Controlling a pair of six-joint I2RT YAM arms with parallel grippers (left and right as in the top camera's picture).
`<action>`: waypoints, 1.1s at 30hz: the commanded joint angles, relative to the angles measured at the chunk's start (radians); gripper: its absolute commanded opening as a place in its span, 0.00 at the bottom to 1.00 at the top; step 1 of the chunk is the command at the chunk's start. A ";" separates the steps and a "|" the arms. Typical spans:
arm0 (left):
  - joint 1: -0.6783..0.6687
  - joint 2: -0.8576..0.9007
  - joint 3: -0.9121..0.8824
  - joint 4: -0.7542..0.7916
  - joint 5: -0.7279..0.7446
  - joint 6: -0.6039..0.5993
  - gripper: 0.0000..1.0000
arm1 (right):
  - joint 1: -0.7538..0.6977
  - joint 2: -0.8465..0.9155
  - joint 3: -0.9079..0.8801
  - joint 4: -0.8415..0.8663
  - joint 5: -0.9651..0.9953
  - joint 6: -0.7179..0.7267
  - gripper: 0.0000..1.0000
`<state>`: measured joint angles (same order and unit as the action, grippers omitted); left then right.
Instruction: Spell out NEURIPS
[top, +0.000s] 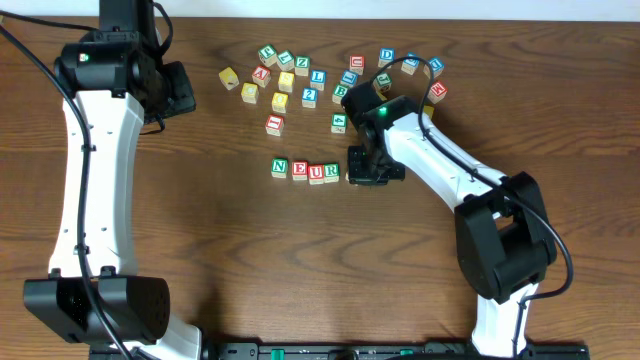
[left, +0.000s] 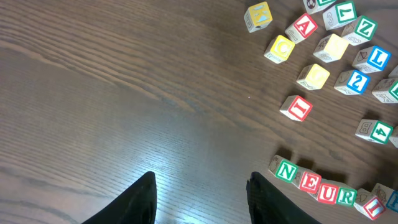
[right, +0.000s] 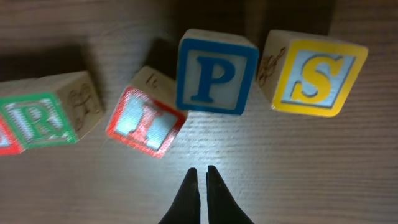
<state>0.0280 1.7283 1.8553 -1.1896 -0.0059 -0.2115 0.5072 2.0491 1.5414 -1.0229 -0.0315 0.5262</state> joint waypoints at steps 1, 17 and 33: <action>0.004 0.012 -0.004 -0.003 -0.002 0.009 0.46 | 0.005 -0.001 -0.003 0.019 0.038 0.020 0.01; 0.004 0.012 -0.004 -0.003 -0.002 0.009 0.47 | 0.007 -0.001 -0.031 0.092 0.070 0.020 0.01; 0.004 0.012 -0.004 -0.004 -0.002 0.009 0.46 | 0.007 -0.001 -0.092 0.205 0.062 0.020 0.01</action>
<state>0.0280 1.7283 1.8553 -1.1896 -0.0059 -0.2115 0.5076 2.0506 1.4616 -0.8257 0.0227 0.5339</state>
